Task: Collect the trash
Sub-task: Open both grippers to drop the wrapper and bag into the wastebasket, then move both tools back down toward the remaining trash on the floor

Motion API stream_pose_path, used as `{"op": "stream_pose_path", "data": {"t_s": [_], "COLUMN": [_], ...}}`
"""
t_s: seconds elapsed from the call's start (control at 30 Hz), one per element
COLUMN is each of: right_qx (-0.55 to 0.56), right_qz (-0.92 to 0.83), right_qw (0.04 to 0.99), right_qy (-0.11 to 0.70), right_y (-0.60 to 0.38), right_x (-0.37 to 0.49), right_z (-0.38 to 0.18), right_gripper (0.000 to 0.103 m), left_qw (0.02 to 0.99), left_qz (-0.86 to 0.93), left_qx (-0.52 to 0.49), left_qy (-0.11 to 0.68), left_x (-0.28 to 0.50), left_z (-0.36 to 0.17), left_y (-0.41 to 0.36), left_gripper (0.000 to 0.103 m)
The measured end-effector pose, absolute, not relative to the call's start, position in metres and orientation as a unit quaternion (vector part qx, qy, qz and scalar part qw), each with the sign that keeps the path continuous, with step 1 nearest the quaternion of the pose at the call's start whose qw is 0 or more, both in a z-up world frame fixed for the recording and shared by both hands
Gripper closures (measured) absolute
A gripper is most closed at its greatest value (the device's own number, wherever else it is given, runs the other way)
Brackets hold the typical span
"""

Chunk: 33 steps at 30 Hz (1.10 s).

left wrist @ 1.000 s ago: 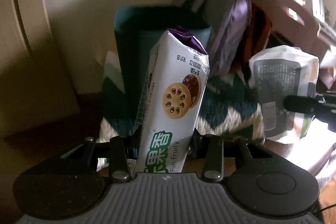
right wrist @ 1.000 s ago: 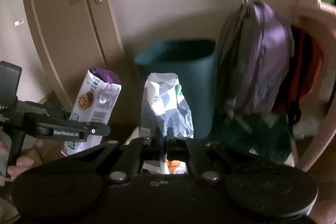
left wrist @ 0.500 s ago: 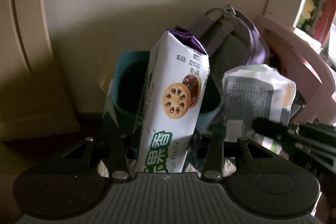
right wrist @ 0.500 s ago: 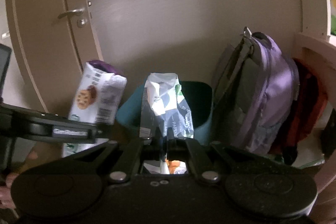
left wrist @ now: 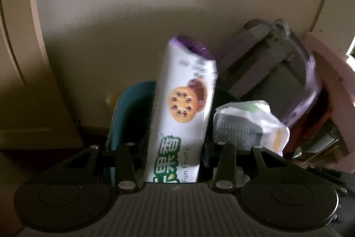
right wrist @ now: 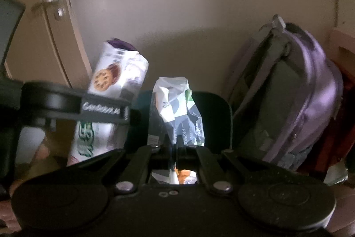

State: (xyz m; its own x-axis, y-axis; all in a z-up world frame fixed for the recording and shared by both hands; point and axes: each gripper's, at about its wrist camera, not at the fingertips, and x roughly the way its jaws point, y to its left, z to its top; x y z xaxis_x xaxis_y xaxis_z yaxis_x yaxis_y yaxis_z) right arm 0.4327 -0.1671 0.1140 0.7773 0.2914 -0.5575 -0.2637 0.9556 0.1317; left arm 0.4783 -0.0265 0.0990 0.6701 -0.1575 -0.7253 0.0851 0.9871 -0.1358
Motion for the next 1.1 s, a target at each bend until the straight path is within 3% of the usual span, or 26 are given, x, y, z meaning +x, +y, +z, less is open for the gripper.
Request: {"op": "stream_pose_path", "data": {"t_s": [0.33,0.5,0.67,0.73,0.97,1.1], "right_qx": [-0.022,-0.023,-0.019,-0.015,0.005,0.008], "right_qz": [0.152,0.155,0.163,0.165,0.166,0.166], "right_qw": [0.921,0.916,0.914,0.914,0.92,0.924], "right_qy": [0.358,0.37,0.371,0.37,0.354,0.345], "right_y": [-0.148,-0.149,-0.154,-0.154,-0.162,-0.169], "right_x": [0.479,0.486,0.489,0.488,0.473,0.46], "right_z": [0.064,0.052,0.051,0.053,0.069,0.079], "right_gripper": [0.1,0.089,0.088,0.083,0.062,0.059], "left_qw": [0.891,0.883,0.882,0.888,0.898,0.905], "left_qz": [-0.066,-0.066,-0.074,-0.077,-0.103,-0.108], "left_qx": [-0.052,-0.042,-0.056,-0.069,-0.115,-0.143], "left_qy": [0.445,0.463,0.462,0.448,0.413,0.385], "left_x": [0.534,0.554,0.562,0.559,0.54,0.519], "left_z": [0.063,0.066,0.061,0.063,0.083,0.103], "left_y": [-0.027,-0.033,-0.034,-0.031,-0.019,-0.01], "left_gripper": [0.061,0.06,0.046,0.032,0.027,0.023]}}
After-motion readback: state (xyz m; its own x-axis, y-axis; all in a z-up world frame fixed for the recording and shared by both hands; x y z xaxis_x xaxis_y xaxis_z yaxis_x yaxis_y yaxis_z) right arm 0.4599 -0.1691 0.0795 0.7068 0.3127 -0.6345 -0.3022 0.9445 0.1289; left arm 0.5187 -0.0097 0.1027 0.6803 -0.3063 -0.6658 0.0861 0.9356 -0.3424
